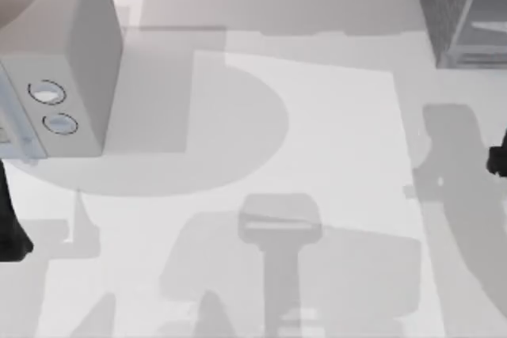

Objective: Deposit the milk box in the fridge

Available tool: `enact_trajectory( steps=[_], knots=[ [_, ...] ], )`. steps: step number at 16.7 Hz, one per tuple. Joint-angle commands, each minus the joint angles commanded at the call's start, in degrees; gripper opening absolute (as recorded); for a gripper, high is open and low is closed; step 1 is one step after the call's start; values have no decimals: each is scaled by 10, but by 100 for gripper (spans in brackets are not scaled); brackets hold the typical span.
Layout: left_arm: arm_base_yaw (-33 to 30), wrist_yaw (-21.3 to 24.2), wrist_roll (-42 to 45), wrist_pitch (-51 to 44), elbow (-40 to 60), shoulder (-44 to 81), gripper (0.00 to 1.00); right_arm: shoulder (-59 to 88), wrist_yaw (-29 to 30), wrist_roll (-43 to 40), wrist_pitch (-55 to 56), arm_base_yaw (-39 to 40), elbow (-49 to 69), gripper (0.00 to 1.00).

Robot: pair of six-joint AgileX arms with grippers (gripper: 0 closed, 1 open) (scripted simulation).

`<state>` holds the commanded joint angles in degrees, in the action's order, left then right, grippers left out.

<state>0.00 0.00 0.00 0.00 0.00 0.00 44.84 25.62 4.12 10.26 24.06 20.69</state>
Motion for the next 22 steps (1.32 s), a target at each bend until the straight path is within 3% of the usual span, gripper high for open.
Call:
enact_trajectory(
  steps=[5, 10, 18, 22],
  knots=[
    [0, 0, 0, 0, 0, 0, 100, -284, -148, -7, -80, -155, -105, 0],
    [0, 0, 0, 0, 0, 0, 100, -428, -237, -32, -100, -223, -186, 0],
    [0, 0, 0, 0, 0, 0, 100, -446, -255, -40, -102, -239, -206, 0],
    [0, 0, 0, 0, 0, 0, 100, -387, -266, -40, -64, -245, -175, 0]
  ],
)
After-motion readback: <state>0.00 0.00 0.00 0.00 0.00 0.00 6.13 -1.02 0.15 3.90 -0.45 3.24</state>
